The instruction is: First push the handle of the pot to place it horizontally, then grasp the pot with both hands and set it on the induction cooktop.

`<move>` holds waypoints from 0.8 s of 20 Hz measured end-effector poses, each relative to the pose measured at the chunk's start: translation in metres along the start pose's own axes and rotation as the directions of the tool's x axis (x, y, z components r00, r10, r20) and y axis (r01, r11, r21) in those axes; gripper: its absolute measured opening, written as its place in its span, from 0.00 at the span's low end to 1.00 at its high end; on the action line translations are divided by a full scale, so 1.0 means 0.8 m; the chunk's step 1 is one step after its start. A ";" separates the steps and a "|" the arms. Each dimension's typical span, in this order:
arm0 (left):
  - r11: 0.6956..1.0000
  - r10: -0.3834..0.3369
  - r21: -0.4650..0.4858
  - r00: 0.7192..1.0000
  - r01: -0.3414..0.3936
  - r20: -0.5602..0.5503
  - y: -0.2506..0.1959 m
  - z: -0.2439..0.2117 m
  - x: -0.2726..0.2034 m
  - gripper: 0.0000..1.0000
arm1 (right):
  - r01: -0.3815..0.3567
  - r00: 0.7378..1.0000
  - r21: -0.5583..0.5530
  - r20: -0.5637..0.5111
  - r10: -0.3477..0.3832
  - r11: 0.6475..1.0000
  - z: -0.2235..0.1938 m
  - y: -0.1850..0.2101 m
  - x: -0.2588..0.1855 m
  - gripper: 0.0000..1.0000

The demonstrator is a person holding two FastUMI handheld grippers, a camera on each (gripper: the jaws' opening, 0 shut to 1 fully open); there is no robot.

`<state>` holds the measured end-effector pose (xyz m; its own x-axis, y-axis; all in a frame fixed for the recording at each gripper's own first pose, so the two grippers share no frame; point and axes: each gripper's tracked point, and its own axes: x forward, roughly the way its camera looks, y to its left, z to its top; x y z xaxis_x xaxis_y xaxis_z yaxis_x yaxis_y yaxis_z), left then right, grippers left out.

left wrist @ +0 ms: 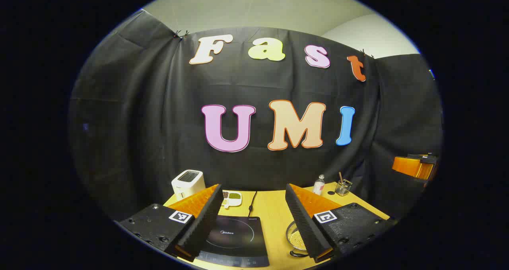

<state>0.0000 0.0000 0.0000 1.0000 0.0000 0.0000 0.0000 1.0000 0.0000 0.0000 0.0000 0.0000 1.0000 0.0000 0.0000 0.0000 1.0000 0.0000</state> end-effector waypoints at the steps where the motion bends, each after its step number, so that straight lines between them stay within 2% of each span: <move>1: 1.000 0.002 -0.011 1.000 -0.002 -0.001 -0.002 -0.002 -0.002 0.92 | -0.001 1.000 -0.001 0.000 0.001 1.000 0.000 -0.004 0.002 0.93; 2: 1.000 0.007 -0.020 1.000 -0.007 -0.003 -0.003 -0.003 -0.002 0.95 | -0.003 1.000 -0.005 -0.001 0.003 1.000 0.001 -0.008 0.003 0.93; 3: 0.999 0.019 -0.026 1.000 -0.019 -0.008 -0.001 -0.004 -0.005 0.95 | -0.004 1.000 -0.009 -0.002 0.003 1.000 0.001 -0.011 0.005 0.99; 4: 0.999 0.033 -0.027 0.999 -0.033 -0.014 0.002 -0.004 -0.006 0.92 | -0.010 1.000 -0.011 -0.003 0.010 1.000 0.001 -0.012 0.005 0.99; 8: 0.997 0.074 -0.022 0.997 -0.074 -0.017 0.008 -0.009 -0.012 0.92 | -0.030 1.000 -0.029 0.000 0.030 0.999 0.002 -0.016 0.008 0.99; 9: 0.996 0.084 -0.025 0.996 -0.084 -0.016 0.011 -0.009 -0.013 0.96 | -0.032 0.999 -0.028 0.003 0.032 0.999 0.005 -0.016 0.007 0.99; 10: 0.995 0.091 -0.030 0.996 -0.092 -0.015 0.013 -0.010 -0.014 0.95 | -0.035 0.999 -0.025 0.006 0.035 0.999 0.007 -0.017 0.007 0.93; 11: 0.995 0.097 -0.035 0.995 -0.098 -0.017 0.015 -0.012 -0.016 0.92 | -0.038 0.999 -0.021 0.009 0.039 0.999 0.008 -0.018 0.006 0.93; 12: 0.994 0.104 -0.040 0.994 -0.104 -0.017 0.016 -0.012 -0.016 0.96 | -0.039 0.999 -0.021 0.010 0.039 0.999 0.007 -0.019 0.006 0.93; 16: 0.991 0.129 -0.041 0.992 -0.129 -0.015 0.026 -0.012 -0.022 0.96 | -0.033 0.999 -0.024 -0.003 0.033 0.999 0.001 -0.025 0.007 0.93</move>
<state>-0.0174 0.0206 -0.0097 0.9916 0.1286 -0.0148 -0.1291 0.9908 -0.0407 0.0056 -0.0201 0.0007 0.9995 0.0326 -0.0034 -0.0327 0.9992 -0.0241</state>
